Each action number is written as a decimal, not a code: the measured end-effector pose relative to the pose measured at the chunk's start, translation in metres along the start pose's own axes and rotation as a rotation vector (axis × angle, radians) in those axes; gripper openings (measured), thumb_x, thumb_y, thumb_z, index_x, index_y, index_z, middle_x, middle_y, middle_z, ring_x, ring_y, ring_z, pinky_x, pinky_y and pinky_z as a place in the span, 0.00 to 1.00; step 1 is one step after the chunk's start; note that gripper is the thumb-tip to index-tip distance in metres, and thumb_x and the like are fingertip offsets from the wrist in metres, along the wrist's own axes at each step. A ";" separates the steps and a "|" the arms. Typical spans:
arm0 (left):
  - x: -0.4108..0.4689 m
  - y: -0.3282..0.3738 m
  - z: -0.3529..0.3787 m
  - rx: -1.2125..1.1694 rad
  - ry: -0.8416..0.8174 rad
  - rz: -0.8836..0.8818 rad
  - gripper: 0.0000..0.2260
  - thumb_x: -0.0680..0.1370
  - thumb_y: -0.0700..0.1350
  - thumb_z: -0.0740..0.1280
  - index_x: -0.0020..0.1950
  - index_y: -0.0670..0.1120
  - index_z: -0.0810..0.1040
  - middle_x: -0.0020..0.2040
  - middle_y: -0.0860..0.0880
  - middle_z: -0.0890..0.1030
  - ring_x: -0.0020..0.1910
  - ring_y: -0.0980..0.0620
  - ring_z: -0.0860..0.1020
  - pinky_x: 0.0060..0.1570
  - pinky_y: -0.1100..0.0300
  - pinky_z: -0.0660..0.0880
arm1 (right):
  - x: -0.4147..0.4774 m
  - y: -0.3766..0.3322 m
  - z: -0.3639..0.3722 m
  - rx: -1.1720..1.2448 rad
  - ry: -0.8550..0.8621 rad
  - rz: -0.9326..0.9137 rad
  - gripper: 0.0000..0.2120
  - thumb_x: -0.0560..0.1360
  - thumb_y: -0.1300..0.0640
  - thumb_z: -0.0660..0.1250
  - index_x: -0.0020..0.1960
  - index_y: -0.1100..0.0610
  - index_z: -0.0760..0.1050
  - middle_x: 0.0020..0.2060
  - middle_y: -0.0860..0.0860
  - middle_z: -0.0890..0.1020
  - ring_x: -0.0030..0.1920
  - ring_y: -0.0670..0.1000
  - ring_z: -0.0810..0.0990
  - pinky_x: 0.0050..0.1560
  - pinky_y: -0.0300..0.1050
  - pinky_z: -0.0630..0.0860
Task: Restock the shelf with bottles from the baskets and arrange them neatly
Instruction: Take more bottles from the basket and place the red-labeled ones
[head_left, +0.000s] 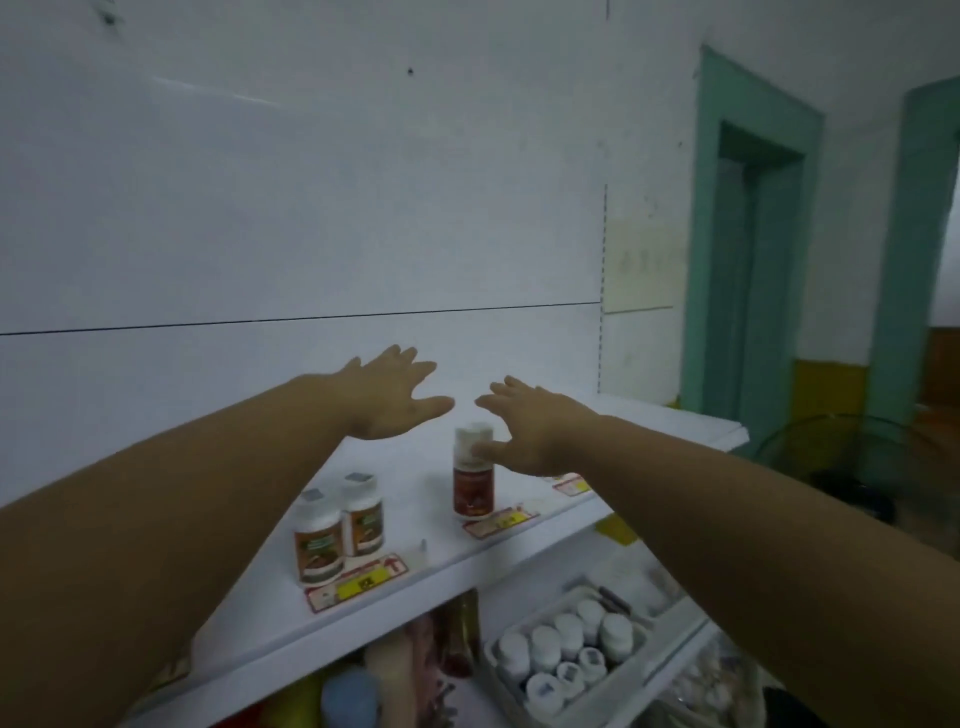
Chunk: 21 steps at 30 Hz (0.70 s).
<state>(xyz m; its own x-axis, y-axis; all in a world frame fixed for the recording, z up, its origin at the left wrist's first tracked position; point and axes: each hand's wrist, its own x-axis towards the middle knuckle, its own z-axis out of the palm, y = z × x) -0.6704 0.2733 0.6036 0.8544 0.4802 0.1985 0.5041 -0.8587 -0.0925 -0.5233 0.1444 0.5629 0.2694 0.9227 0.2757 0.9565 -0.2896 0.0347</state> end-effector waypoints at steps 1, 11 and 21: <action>0.007 0.022 0.002 -0.016 -0.002 0.014 0.31 0.78 0.64 0.49 0.77 0.51 0.49 0.79 0.48 0.46 0.77 0.50 0.43 0.74 0.45 0.44 | -0.014 0.019 0.000 0.000 -0.005 0.008 0.34 0.76 0.37 0.55 0.76 0.52 0.52 0.77 0.52 0.53 0.77 0.51 0.46 0.74 0.53 0.48; 0.066 0.242 0.048 -0.352 0.001 0.251 0.29 0.78 0.63 0.53 0.76 0.52 0.55 0.78 0.51 0.57 0.75 0.49 0.59 0.71 0.53 0.57 | -0.153 0.190 0.014 0.092 -0.036 0.234 0.32 0.76 0.38 0.57 0.75 0.51 0.57 0.77 0.51 0.57 0.77 0.51 0.49 0.74 0.54 0.52; 0.112 0.350 0.165 -0.372 -0.276 0.367 0.30 0.79 0.61 0.53 0.76 0.47 0.55 0.78 0.47 0.56 0.75 0.48 0.58 0.72 0.52 0.56 | -0.212 0.284 0.079 0.118 -0.183 0.363 0.33 0.75 0.37 0.59 0.73 0.54 0.61 0.72 0.52 0.65 0.71 0.53 0.64 0.67 0.48 0.63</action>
<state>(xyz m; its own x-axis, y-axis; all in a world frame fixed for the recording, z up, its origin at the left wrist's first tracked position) -0.3775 0.0567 0.4326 0.9909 0.1259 -0.0481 0.1340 -0.9586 0.2512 -0.2999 -0.1138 0.4385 0.5967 0.7990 0.0744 0.7991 -0.5831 -0.1466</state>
